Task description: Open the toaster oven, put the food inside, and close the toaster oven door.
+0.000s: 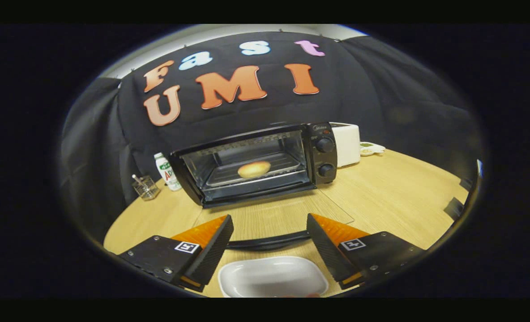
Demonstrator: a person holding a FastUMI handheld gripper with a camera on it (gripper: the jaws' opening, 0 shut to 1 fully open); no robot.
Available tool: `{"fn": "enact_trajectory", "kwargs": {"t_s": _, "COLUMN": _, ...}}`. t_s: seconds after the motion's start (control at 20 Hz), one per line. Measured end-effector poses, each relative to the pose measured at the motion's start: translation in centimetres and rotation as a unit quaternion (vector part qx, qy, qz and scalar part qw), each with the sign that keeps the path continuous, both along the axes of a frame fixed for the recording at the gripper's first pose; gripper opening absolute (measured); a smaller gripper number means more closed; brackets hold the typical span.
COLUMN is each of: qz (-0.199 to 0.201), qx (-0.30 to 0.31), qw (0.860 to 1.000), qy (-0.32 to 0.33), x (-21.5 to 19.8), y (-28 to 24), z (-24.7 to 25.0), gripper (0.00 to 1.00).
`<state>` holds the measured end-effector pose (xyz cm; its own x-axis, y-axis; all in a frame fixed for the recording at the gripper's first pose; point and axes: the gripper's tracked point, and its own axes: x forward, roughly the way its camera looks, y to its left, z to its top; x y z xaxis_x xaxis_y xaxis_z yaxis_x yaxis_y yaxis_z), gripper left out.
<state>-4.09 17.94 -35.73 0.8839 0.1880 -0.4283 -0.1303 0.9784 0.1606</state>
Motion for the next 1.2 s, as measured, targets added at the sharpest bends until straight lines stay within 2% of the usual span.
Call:
{"fn": "enact_trajectory", "kwargs": {"t_s": 0.2, "qz": 0.019, "qx": -0.038, "qw": 0.999, "qy": 0.021, "x": -1.9, "y": 0.3, "z": -2.6, "gripper": 0.98}}
{"fn": "enact_trajectory", "kwargs": {"t_s": 0.5, "qz": 0.024, "qx": -0.050, "qw": 0.997, "qy": 0.057, "x": -2.9, "y": -0.1, "z": -5.6, "gripper": 0.99}}
{"fn": "enact_trajectory", "kwargs": {"t_s": 0.95, "qz": 0.037, "qx": -0.076, "qw": 0.995, "qy": 0.057, "x": -1.8, "y": 0.6, "z": -5.5, "gripper": 0.99}}
{"fn": "enact_trajectory", "kwargs": {"t_s": 1.2, "qz": 0.040, "qx": -0.066, "qw": 0.996, "qy": 0.040, "x": -1.6, "y": 0.7, "z": -3.4, "gripper": 0.98}}
